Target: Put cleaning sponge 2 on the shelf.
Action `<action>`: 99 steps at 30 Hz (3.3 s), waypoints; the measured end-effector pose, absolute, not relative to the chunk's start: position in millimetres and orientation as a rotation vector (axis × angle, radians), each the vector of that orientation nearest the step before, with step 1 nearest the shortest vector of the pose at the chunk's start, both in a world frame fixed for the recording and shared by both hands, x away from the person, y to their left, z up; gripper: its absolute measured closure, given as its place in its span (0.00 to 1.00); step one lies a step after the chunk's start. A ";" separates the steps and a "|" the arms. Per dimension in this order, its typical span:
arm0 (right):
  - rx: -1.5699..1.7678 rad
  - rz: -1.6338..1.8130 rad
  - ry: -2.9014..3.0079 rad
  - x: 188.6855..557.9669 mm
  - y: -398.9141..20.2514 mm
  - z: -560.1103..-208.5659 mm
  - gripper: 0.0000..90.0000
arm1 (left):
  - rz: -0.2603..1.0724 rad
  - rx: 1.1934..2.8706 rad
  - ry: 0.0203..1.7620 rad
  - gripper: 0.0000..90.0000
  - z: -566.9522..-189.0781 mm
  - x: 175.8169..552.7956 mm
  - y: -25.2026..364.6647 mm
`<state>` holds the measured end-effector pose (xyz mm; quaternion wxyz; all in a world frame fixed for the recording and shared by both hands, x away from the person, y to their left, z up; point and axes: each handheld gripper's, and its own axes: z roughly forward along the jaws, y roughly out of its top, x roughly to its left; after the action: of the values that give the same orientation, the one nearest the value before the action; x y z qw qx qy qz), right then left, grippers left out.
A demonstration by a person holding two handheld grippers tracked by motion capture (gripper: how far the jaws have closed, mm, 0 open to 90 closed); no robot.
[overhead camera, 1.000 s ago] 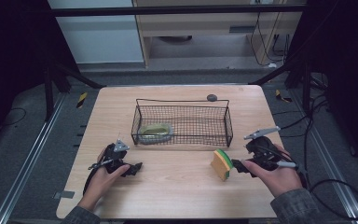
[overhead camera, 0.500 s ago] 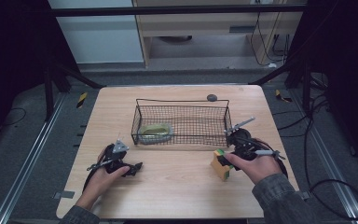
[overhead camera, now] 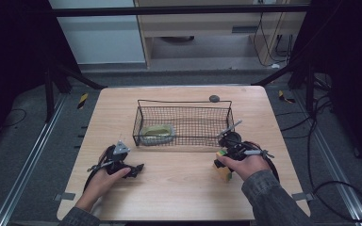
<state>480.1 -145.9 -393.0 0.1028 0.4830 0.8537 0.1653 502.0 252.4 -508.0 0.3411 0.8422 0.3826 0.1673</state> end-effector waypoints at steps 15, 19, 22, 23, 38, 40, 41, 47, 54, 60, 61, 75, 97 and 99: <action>1.438 0.458 2.594 485.1 -144.4 -409.0 0.48 | 0.435 2.190 0.990 0.00 -508.2 502.1 252.8; 1.443 0.448 2.611 486.5 -145.1 -411.5 0.58 | 0.435 2.190 0.990 0.00 -508.2 502.1 252.7; 1.442 0.442 2.613 486.5 -146.0 -412.1 0.67 | 0.435 2.190 0.988 0.00 -508.2 502.1 252.8; 1.436 0.440 2.613 486.4 -146.1 -411.8 0.70 | 0.435 2.190 0.988 0.00 -508.3 502.1 252.9; 1.394 0.548 2.493 479.3 -191.7 -381.7 0.71 | 0.437 2.188 0.993 0.00 -508.3 502.1 252.4; 1.401 0.559 2.473 481.3 -200.8 -377.5 0.71 | 0.438 2.187 0.994 0.00 -508.3 502.0 252.3; 1.401 0.559 2.473 481.3 -200.8 -377.5 0.71 | 0.438 2.187 0.994 0.00 -508.3 502.0 252.3; 1.427 0.587 2.436 485.4 -228.5 -364.6 0.71 | 0.439 2.187 0.995 0.00 -508.4 502.4 251.9; 1.428 0.618 2.386 496.2 -249.6 -349.1 0.72 | 0.439 2.186 0.993 0.00 -508.6 503.2 251.2; 1.403 0.632 2.346 510.0 -255.0 -329.7 0.72 | 0.437 2.178 0.996 0.00 -508.9 503.1 250.8; 1.400 0.627 2.341 512.0 -255.9 -327.1 0.72 | 0.437 2.178 0.997 0.00 -508.8 503.1 250.8; 1.376 0.614 2.287 540.8 -257.5 -311.1 0.72 | 0.440 2.181 0.999 0.00 -508.6 504.4 249.6; 1.329 0.594 2.299 578.5 -220.7 -287.2 0.72 | 0.440 2.182 1.000 0.00 -508.5 506.5 247.9; 1.314 0.602 2.300 582.6 -217.3 -283.4 0.72 | 0.440 2.182 1.000 0.00 -508.5 506.8 247.7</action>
<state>582.6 -217.3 -283.4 0.2108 0.4728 0.8277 0.2166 506.8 247.7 -508.5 0.3437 0.8396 0.3850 0.1694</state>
